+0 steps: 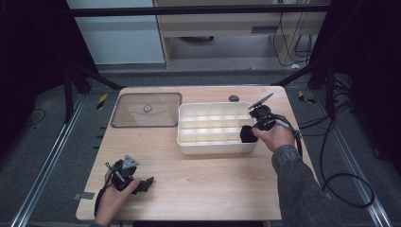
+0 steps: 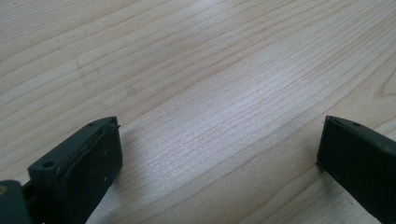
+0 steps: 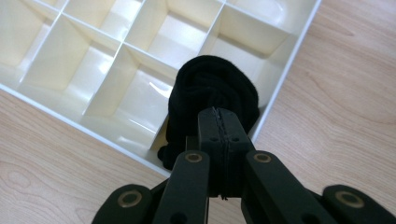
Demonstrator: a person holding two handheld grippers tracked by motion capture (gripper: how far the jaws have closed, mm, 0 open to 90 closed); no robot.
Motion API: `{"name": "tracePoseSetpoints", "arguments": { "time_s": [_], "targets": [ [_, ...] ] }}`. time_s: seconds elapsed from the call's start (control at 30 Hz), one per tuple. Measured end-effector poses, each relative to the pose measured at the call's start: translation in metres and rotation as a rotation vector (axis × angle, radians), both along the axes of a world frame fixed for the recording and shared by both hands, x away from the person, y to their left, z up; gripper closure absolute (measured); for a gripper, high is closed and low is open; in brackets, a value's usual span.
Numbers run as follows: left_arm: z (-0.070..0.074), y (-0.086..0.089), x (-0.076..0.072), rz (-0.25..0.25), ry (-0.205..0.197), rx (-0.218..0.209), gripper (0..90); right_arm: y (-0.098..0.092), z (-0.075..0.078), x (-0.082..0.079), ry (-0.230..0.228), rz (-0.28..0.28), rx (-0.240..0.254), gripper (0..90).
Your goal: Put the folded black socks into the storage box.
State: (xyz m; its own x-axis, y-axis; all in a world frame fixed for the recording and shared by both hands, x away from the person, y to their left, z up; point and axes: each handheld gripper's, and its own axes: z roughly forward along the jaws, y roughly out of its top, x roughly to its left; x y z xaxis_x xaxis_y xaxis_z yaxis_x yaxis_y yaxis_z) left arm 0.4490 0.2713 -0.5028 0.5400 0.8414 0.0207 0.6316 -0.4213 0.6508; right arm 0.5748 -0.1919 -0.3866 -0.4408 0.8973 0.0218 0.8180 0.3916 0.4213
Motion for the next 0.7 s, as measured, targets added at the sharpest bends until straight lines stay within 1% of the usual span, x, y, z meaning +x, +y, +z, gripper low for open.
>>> {"name": "tracePoseSetpoints", "arguments": {
  "time_s": [0.03,0.07,0.13,0.17,0.23,0.3,0.33,0.4,0.47,0.5,0.53,0.6,0.63,0.7],
  "targets": [
    [0.000,0.000,0.000,0.000,0.000,0.000,0.0,0.000,0.000,0.000,0.000,0.000,0.000,89.9],
    [0.000,0.000,0.000,-0.001,0.000,0.000,0.0,-0.003,0.001,0.000,-0.008,-0.002,0.011,89.9],
    [0.000,0.000,0.000,-0.001,0.000,0.000,0.0,-0.005,0.002,0.000,-0.009,-0.007,0.013,89.9],
    [0.000,0.000,0.000,-0.002,-0.001,0.000,0.0,-0.008,0.003,-0.001,-0.015,-0.016,0.026,89.9],
    [0.000,0.000,0.000,-0.002,-0.002,0.000,0.0,-0.011,0.004,-0.001,-0.028,-0.011,0.031,89.9],
    [0.000,0.000,0.000,-0.001,-0.002,-0.001,0.0,-0.012,0.004,-0.001,-0.027,-0.016,0.034,89.9],
    [0.000,0.000,0.000,0.000,-0.002,-0.003,0.0,-0.015,0.003,-0.002,-0.034,-0.014,0.031,89.9],
    [0.000,0.000,0.000,0.000,-0.001,-0.004,0.0,-0.017,0.003,-0.002,-0.027,-0.030,0.045,89.9],
    [0.000,0.000,0.000,0.001,-0.001,-0.005,0.0,-0.018,0.003,-0.002,-0.028,-0.032,0.043,89.8],
    [0.000,0.000,0.000,0.001,-0.001,-0.004,0.0,-0.020,0.002,-0.002,-0.037,-0.026,0.047,89.7],
    [0.000,0.000,0.000,0.001,-0.001,-0.005,0.0,-0.022,0.002,-0.003,-0.038,-0.031,0.056,89.7],
    [0.000,0.000,0.000,0.001,-0.002,-0.005,0.0,-0.023,0.002,-0.003,-0.038,-0.033,0.057,89.8],
    [0.000,0.000,0.000,0.002,-0.003,-0.005,0.0,-0.025,0.003,-0.004,-0.044,-0.043,0.063,89.7],
    [0.000,0.000,0.000,0.001,-0.003,-0.005,0.0,-0.027,0.003,-0.004,-0.051,-0.043,0.067,89.7]
  ]
}}
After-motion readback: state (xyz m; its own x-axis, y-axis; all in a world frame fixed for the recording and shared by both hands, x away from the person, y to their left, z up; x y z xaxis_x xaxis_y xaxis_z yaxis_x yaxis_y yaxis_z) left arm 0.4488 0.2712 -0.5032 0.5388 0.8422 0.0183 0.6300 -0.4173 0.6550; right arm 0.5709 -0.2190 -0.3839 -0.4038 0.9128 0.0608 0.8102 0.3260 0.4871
